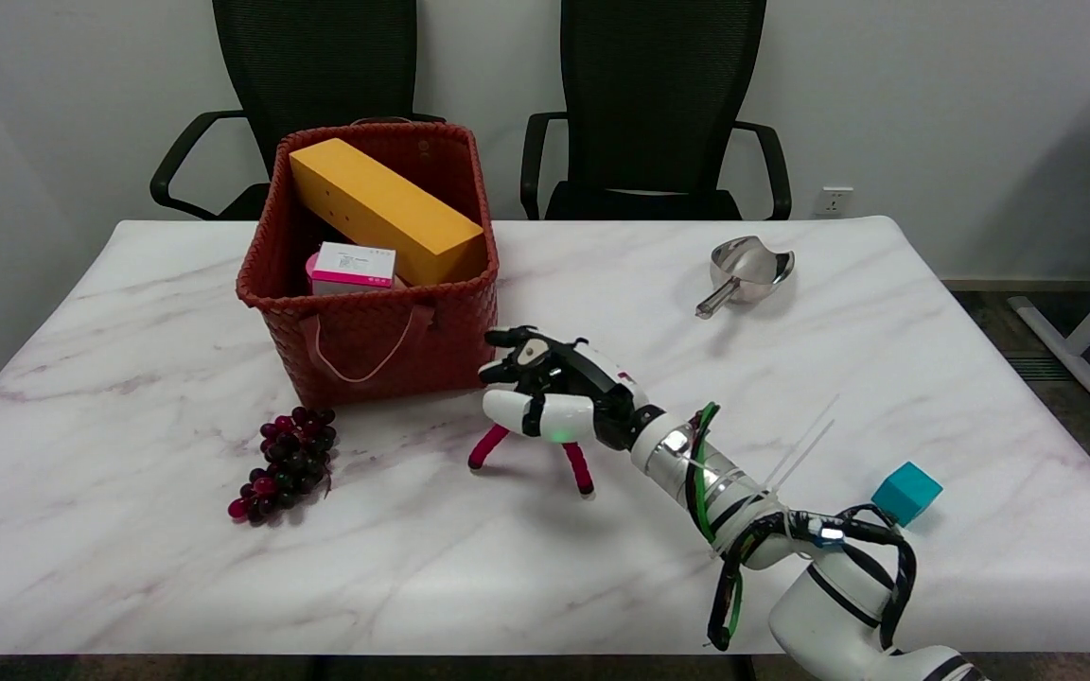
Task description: Pick up the flexible tripod.
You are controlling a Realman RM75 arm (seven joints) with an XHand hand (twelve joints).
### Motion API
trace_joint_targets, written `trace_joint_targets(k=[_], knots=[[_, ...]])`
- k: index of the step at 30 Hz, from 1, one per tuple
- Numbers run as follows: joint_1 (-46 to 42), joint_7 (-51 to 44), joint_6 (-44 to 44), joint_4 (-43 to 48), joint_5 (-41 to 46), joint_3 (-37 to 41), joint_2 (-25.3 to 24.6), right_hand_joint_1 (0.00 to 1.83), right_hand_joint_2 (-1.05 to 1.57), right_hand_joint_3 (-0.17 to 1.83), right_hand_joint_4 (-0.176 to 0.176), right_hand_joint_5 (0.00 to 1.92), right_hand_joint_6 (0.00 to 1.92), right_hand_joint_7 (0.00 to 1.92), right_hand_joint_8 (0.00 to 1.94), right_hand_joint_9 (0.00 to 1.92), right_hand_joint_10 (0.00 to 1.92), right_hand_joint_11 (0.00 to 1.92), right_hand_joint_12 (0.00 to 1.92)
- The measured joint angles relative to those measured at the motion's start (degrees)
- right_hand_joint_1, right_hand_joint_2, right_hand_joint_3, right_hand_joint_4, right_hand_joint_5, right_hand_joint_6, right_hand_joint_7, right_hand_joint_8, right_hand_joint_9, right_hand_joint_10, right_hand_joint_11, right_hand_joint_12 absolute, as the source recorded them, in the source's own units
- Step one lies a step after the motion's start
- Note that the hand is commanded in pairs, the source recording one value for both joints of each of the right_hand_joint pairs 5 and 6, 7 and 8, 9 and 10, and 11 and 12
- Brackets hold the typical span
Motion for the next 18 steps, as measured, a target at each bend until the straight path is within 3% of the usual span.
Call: trace_joint_targets(k=[12, 18], knots=[[0.79, -0.06, 0.16, -1.3, 1.48, -0.21, -0.78, 1.01, 0.86, 0.65, 0.0, 0.81, 0.81, 1.04, 1.04, 0.61, 0.61, 0.32, 0.32], [1.04, -0.08, 0.23, -1.7, 1.97, -0.14, -0.97, 1.01, 0.97, 0.65, 0.0, 1.0, 1.0, 1.25, 1.25, 0.92, 0.92, 0.59, 0.59]])
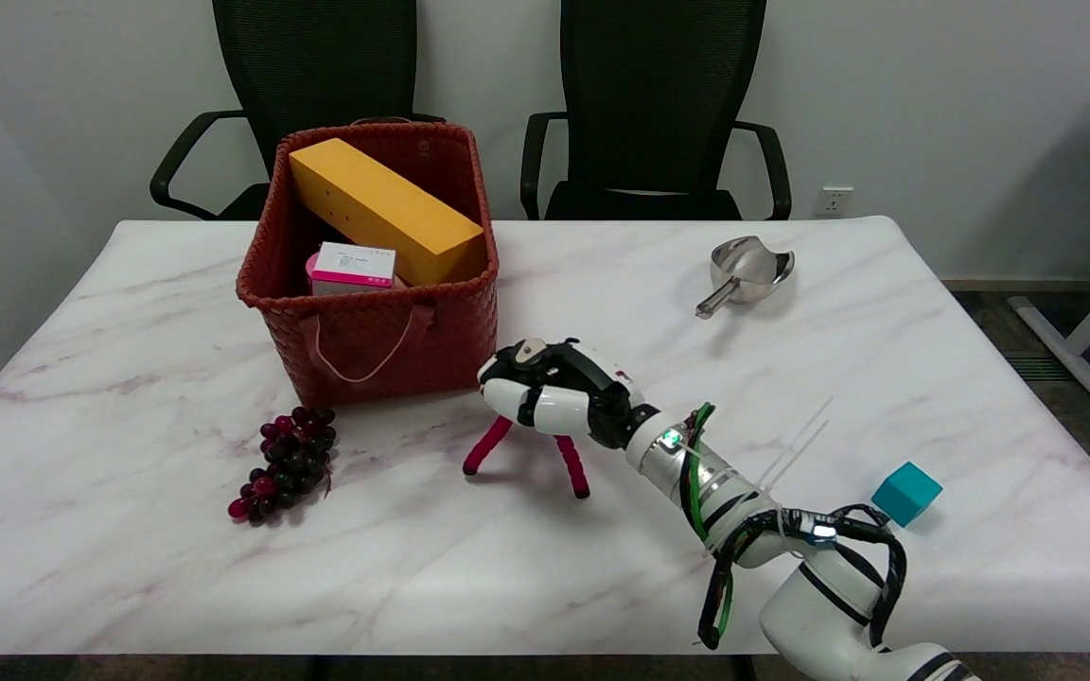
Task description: Pick up the flexible tripod.
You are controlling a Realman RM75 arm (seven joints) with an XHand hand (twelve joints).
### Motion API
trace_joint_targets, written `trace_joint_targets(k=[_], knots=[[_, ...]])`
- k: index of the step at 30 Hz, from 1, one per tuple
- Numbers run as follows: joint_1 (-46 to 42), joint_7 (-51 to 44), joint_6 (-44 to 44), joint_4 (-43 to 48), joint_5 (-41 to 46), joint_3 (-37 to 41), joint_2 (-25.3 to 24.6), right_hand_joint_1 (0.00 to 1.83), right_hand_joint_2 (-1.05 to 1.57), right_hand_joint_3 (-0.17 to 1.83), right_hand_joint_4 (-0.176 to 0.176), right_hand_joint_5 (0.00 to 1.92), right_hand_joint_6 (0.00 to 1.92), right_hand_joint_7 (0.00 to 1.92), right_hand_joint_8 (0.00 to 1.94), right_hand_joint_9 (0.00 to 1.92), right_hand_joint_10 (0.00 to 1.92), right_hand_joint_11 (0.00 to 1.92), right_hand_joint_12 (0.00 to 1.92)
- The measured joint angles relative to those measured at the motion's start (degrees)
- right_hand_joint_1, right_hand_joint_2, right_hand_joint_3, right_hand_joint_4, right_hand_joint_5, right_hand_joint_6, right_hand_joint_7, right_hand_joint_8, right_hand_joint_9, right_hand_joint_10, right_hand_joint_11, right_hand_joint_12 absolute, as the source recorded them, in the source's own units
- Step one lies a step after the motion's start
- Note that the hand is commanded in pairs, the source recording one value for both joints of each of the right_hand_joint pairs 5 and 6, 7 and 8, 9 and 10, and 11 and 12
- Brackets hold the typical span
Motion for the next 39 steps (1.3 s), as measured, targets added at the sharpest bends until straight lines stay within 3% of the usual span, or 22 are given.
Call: trace_joint_targets(k=[5, 14, 19, 22, 31, 39], knots=[[0.16, -0.02, 0.04, -0.1, 0.3, 0.14, -0.12, 0.97, 1.02, 0.67, 0.0, 1.06, 1.06, 1.37, 1.37, 1.14, 1.14, 0.81, 0.81], [0.33, -0.03, 0.04, -0.04, 0.63, 0.5, -0.2, 0.93, 1.03, 0.72, 0.0, 1.14, 1.14, 1.45, 1.45, 1.26, 1.26, 1.02, 1.02], [0.4, -0.03, 0.04, 0.23, 0.72, 0.72, -0.22, 0.89, 1.06, 0.7, 0.0, 1.41, 1.41, 1.51, 1.51, 1.34, 1.34, 1.19, 1.19], [0.43, -0.03, 0.04, 0.36, 0.79, 0.85, -0.22, 0.88, 1.05, 0.7, 0.0, 1.48, 1.48, 1.53, 1.53, 1.37, 1.37, 1.21, 1.21], [0.47, -0.03, 0.36, 0.66, 0.9, 1.5, -0.23, 0.87, 1.08, 0.66, 0.0, 1.45, 1.45, 1.55, 1.55, 1.39, 1.39, 1.27, 1.27], [0.61, -1.82, 1.49, 1.05, 3.38, 2.41, -0.24, 0.82, 1.09, 0.69, 0.0, 1.48, 1.48, 1.79, 1.79, 1.73, 1.73, 1.79, 1.79]])
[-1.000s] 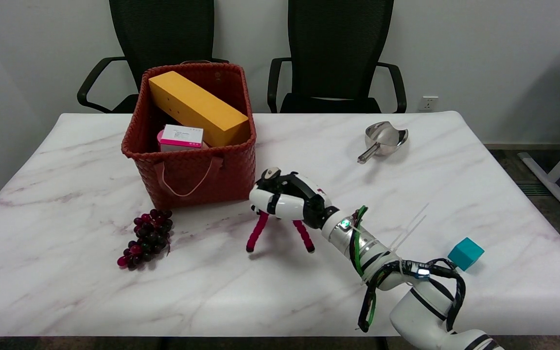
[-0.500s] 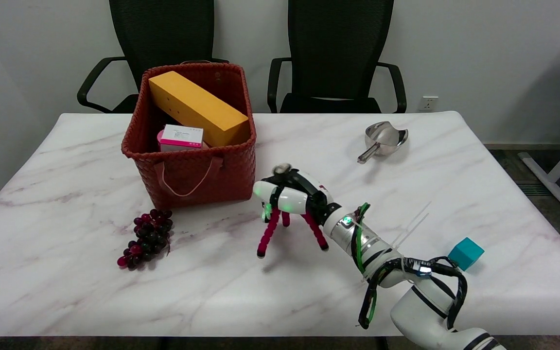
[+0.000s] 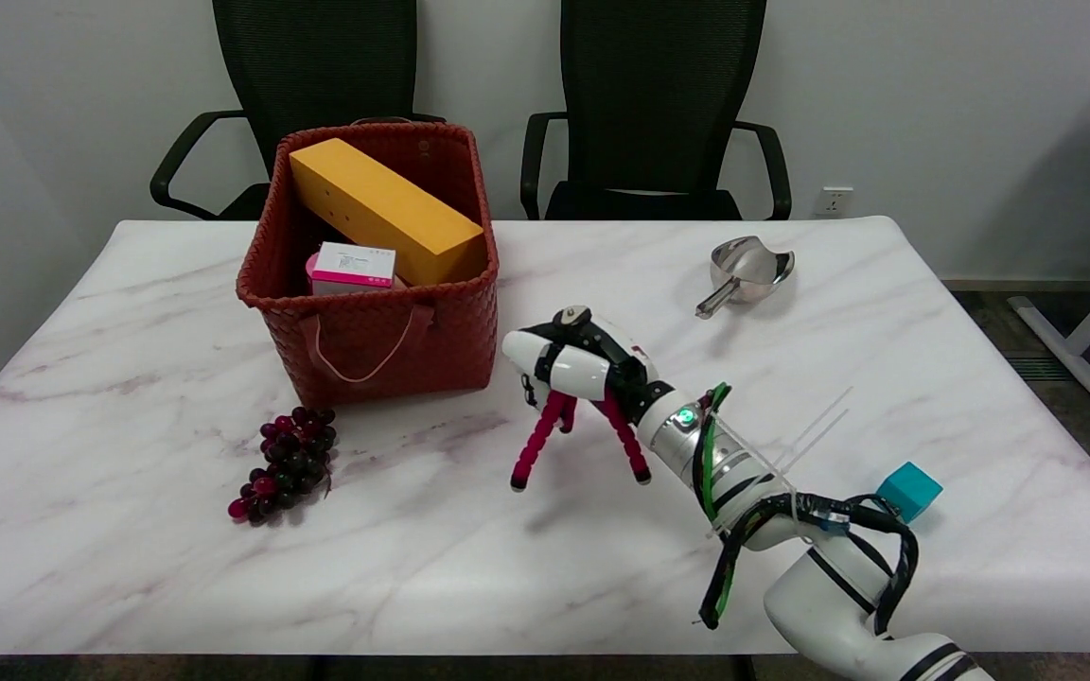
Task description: Pick up the flexible tripod.
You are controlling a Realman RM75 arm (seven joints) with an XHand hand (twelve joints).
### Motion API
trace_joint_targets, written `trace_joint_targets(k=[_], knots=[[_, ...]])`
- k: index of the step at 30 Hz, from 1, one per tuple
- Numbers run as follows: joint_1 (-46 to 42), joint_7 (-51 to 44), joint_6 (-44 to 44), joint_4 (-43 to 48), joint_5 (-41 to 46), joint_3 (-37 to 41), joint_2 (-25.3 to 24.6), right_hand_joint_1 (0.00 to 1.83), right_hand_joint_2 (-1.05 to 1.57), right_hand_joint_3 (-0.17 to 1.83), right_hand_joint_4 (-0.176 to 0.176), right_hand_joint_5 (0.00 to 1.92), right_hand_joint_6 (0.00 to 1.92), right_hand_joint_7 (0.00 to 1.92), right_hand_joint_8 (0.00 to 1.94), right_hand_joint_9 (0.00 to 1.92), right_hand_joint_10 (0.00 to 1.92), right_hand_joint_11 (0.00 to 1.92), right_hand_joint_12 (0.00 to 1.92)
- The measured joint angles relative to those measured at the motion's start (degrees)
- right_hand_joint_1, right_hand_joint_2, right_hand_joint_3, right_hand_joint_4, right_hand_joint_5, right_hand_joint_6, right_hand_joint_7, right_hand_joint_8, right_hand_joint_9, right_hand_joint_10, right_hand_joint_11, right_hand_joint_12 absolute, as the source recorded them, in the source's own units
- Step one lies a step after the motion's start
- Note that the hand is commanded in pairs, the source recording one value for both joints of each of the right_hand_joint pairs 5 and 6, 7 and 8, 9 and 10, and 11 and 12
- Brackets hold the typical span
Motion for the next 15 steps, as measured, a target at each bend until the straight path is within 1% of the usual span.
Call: trace_joint_targets(k=[3, 5, 9, 15], knots=[[0.04, -1.9, 0.56, 0.03, 2.24, 0.26, 0.0, 0.81, 1.1, 0.66, 0.0, 1.6, 1.6, 1.86, 1.86, 1.79, 1.79, 1.87, 1.87], [0.08, -3.71, 1.11, 0.01, 4.16, 0.41, 0.0, 0.8, 1.13, 0.62, 0.0, 1.63, 1.63, 1.87, 1.87, 1.81, 1.81, 1.91, 1.91], [0.19, -8.22, 2.54, -0.51, 9.22, 0.55, 0.03, 0.81, 1.2, 0.56, 0.0, 1.62, 1.62, 1.9, 1.9, 1.86, 1.86, 1.92, 1.92], [0.3, -17.21, 5.52, -1.54, 18.24, 0.44, 0.09, 0.84, 1.24, 0.6, 0.0, 1.63, 1.63, 1.91, 1.91, 1.89, 1.89, 1.92, 1.92]])
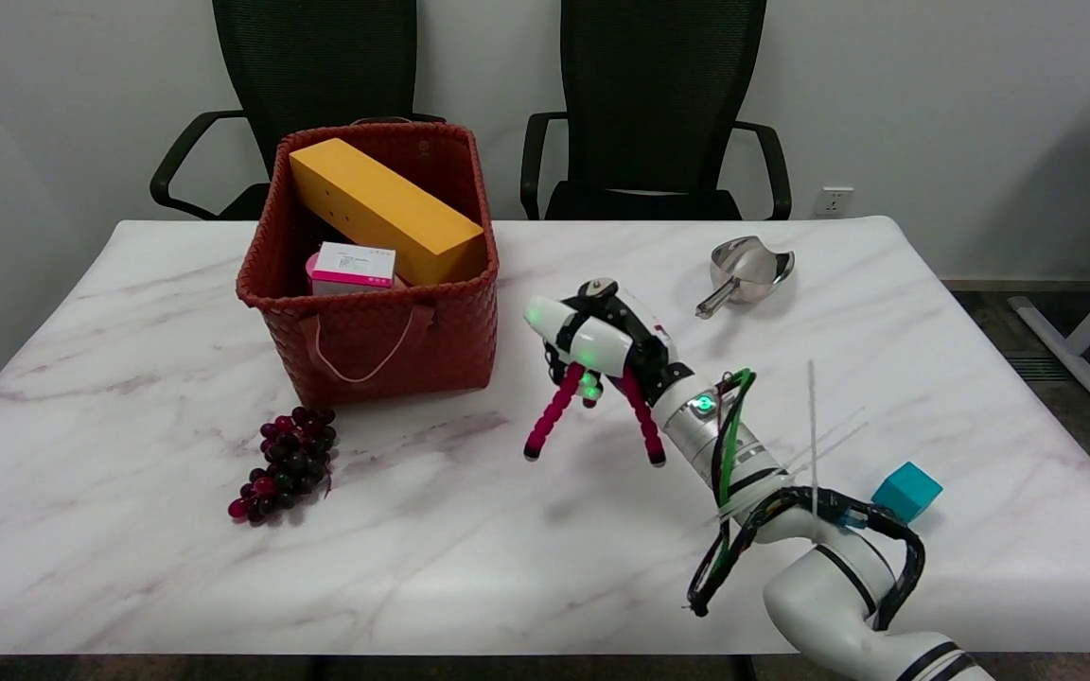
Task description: Pick up the flexible tripod.
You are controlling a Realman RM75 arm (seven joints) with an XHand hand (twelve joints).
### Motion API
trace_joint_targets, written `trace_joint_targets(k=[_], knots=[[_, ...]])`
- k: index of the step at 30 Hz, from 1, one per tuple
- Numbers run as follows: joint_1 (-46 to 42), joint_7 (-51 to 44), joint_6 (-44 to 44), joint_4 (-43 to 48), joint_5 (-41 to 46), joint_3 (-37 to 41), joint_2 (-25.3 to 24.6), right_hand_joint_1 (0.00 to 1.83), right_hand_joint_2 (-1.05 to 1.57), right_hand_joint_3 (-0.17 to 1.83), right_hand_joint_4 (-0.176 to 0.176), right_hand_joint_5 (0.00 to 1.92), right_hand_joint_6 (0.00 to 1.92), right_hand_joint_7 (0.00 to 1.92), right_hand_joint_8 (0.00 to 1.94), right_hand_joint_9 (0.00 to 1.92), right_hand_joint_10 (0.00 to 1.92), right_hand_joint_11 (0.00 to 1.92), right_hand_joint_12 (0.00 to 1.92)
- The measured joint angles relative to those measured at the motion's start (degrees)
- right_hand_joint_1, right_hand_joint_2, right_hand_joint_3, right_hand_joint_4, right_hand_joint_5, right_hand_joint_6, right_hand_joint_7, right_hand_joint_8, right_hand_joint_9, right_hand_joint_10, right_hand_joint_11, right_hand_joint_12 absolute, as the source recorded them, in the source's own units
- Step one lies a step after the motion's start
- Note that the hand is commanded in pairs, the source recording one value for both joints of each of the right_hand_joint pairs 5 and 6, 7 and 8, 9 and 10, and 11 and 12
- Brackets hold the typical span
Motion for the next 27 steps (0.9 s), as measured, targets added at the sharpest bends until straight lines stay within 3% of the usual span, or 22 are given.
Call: trace_joint_targets(k=[13, 27], knots=[[1.34, -22.63, 7.46, -0.26, 20.56, -1.07, 1.28, 0.85, 1.24, 0.63, 0.0, 1.57, 1.57, 1.87, 1.87, 1.86, 1.86, 1.92, 1.92], [9.59, -33.47, 10.77, -0.72, 31.7, -3.0, 3.81, 0.86, 1.22, 0.66, 0.0, 1.53, 1.53, 1.84, 1.84, 1.81, 1.81, 1.9, 1.9]])
